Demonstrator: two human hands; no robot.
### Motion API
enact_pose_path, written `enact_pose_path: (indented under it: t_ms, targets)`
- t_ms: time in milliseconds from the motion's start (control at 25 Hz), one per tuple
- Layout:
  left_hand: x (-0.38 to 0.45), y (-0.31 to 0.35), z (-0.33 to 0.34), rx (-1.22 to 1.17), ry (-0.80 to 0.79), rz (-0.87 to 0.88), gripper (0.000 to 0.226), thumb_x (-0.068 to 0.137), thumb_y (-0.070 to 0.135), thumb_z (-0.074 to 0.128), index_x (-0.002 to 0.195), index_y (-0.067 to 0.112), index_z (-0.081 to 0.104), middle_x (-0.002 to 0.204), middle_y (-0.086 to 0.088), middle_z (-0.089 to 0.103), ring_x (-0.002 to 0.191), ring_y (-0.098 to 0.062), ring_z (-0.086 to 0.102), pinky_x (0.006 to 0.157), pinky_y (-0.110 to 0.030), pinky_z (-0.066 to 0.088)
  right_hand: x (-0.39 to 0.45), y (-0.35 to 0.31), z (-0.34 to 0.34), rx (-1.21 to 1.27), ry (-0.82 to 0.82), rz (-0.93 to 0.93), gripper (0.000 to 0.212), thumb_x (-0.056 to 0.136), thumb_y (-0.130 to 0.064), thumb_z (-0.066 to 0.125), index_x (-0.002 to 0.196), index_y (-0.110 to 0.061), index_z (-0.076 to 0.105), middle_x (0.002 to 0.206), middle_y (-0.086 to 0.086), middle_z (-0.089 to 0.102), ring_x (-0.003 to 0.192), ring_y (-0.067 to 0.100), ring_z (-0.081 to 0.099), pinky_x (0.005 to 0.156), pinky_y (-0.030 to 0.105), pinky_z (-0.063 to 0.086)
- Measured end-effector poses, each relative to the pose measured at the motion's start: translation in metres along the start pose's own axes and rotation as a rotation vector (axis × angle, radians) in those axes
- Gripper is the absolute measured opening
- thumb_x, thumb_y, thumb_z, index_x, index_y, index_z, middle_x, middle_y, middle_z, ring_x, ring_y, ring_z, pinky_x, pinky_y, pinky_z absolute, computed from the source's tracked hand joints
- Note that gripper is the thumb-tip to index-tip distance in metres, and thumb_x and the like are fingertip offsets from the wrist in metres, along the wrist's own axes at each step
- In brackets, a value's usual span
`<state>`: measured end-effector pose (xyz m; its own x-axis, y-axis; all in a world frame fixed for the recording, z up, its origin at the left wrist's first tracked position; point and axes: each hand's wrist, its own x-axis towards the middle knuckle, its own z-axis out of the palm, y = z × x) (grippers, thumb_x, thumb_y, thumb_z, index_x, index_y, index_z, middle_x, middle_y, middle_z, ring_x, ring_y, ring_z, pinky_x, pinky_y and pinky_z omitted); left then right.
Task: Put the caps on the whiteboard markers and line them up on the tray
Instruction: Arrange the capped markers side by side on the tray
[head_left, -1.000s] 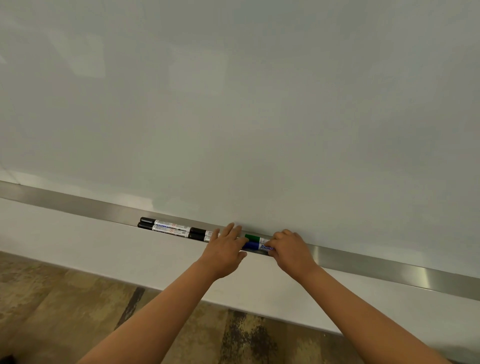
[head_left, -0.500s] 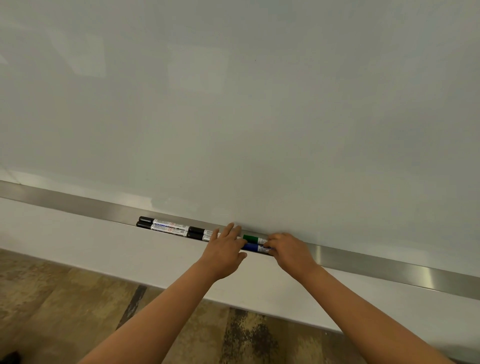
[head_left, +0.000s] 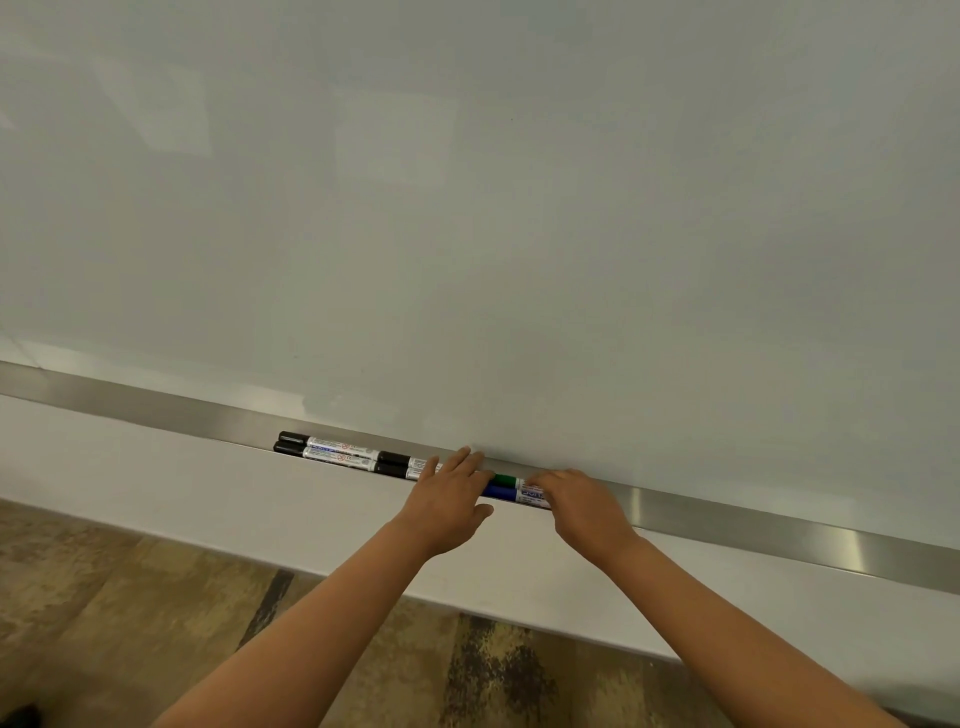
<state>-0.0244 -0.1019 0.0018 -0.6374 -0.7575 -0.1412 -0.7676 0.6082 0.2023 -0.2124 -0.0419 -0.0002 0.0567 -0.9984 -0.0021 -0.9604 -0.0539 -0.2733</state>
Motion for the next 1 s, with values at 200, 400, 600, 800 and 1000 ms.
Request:
enact_pose_path:
  t_ms: [200,400,600,800,1000]
  targets:
    - [-0.011,-0.031,-0.017,-0.242,0.228,-0.086,0.043,0.091,0.027,0.052,0.131,0.014,0.048,0.147,-0.008,0.041,0.138,-0.022,0.032,0.114,-0.039,0.024,-0.010,0.021,-0.012,0.222,0.242,0.234,0.044,0.078,0.010,0.049,0.117,-0.008,0.060,0.120,0.013,0.063,0.111,0.030,0.057,0.094,0.036,0.044]
    - [-0.047,-0.142,-0.041,-0.487,0.566,-0.647,0.034,0.088,0.010,0.055,0.120,0.000,0.056,0.126,-0.025,0.057,0.112,-0.039,0.055,0.097,-0.046,0.041,-0.037,0.043,-0.008,0.363,0.299,0.572,0.036,0.080,0.014,0.046,0.107,0.001,0.065,0.110,0.022,0.068,0.102,0.036,0.061,0.088,0.033,0.044]
    - [-0.053,-0.196,-0.041,-0.569,0.346,-0.827,0.049,0.095,0.025,0.042,0.136,0.001,0.035,0.135,-0.024,0.050,0.125,-0.042,0.044,0.103,-0.049,0.034,-0.024,0.030,-0.004,0.393,0.265,0.589,0.029,0.086,0.008,0.044,0.106,0.002,0.064,0.102,0.023,0.070,0.096,0.038,0.062,0.086,0.040,0.048]
    - [-0.044,-0.202,-0.043,-0.723,0.343,-0.759,0.049,0.095,0.031,0.038,0.139,0.008,0.034,0.141,-0.021,0.045,0.130,-0.038,0.039,0.108,-0.047,0.030,-0.019,0.019,-0.004,0.339,0.251,0.627,0.027,0.088,0.004,0.043,0.108,0.001,0.062,0.097,0.024,0.069,0.094,0.040,0.061,0.084,0.043,0.049]
    - [-0.044,-0.204,-0.046,-0.796,0.401,-0.746,0.049,0.096,0.029,0.039,0.139,0.007,0.035,0.144,-0.020,0.040,0.132,-0.036,0.037,0.108,-0.045,0.030,-0.017,0.012,-0.006,0.247,0.207,0.639,0.036,0.085,0.006,0.045,0.119,-0.002,0.057,0.097,0.020,0.071,0.095,0.037,0.062,0.081,0.038,0.047]
